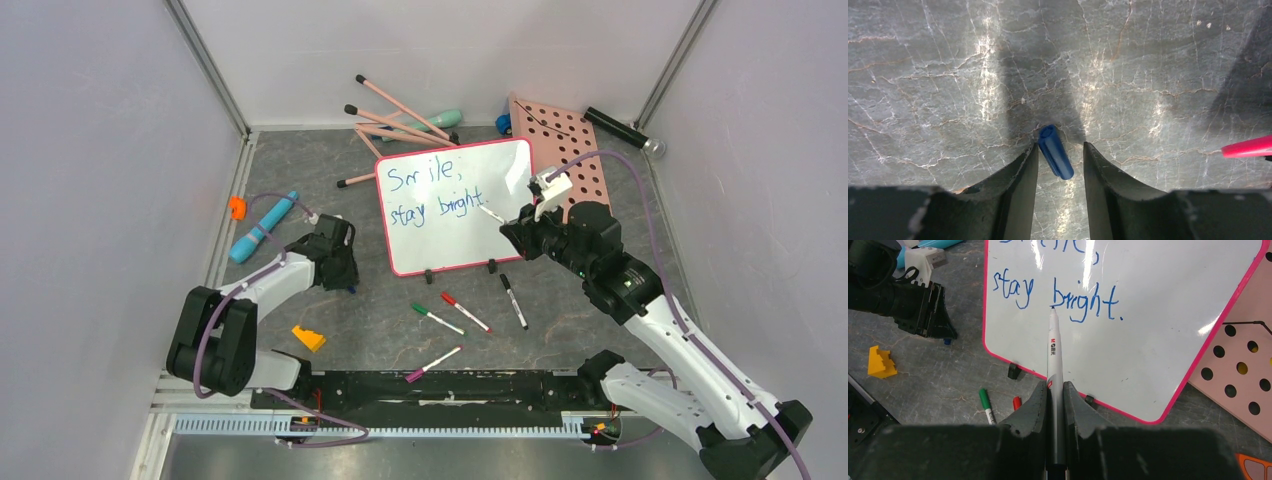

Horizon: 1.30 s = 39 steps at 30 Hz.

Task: Write a sentence on the whiteboard
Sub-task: Pick up the pen cap from the center of the board, then close the whiteboard marker.

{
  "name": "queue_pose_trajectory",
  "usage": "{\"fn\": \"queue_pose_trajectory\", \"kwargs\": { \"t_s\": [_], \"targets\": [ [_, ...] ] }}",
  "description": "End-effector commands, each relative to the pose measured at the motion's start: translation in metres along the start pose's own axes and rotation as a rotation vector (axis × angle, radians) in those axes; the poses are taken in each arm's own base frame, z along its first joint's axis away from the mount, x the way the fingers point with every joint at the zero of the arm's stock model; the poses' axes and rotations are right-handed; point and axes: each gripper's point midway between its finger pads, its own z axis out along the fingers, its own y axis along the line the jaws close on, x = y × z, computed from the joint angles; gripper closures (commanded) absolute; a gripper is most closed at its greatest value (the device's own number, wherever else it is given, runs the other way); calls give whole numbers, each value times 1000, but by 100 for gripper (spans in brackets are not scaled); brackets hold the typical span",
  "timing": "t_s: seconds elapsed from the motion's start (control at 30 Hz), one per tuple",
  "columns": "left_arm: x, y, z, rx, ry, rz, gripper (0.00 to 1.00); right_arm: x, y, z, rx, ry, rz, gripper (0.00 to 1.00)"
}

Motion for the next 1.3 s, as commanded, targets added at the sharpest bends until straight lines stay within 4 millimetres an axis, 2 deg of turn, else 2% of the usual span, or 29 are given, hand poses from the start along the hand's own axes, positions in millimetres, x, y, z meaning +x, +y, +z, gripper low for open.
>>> {"fn": "queue_pose_trajectory", "kwargs": {
  "t_s": [0.0,0.13,0.27,0.33,0.37,0.4,0.57,0.67,0.8,0.93,1.0,1.03,1.1,1.2,1.27],
  "targets": [
    [-8,-5,5,2,-4,3,58,-11,-1,-5,11,-34,4,100],
    [-1,-4,7,6,6,-11,70,-11,-1,-6,11,-34,2,100],
    [2,-5,10,17,12,-13,78,-11,-1,-6,9,-35,4,100],
    [0,-6,11,23,10,-12,86,-11,-1,-6,8,-32,4,100],
    [-1,-8,11,28,8,-9,96,-11,-1,-6,8,-31,6,100],
    [-4,-9,9,37,-10,-9,98,-11,-1,-6,8,-31,5,100],
    [-37,-28,-21,192,-215,-126,98,-7,6,-9,-30,-41,18,100],
    [-60,-39,-44,297,-336,-280,98,3,13,-8,-68,-72,49,100],
    [-75,-54,-65,450,-417,-492,98,18,27,-1,-157,-109,105,100],
    [-74,-57,-63,500,-404,-647,98,36,42,8,-254,-143,164,100],
    [-67,-54,-58,498,-378,-722,98,46,47,12,-283,-154,190,100],
    [-70,-50,-56,498,-403,-772,98,49,50,14,-295,-159,199,100],
    [-71,-55,-55,600,-451,-803,98,56,57,18,-316,-163,204,100],
    [-82,-60,-75,780,-589,-788,98,67,73,24,-340,-163,187,100],
    [-86,-62,-88,839,-642,-727,98,77,87,30,-351,-148,168,100]
  ]
}}
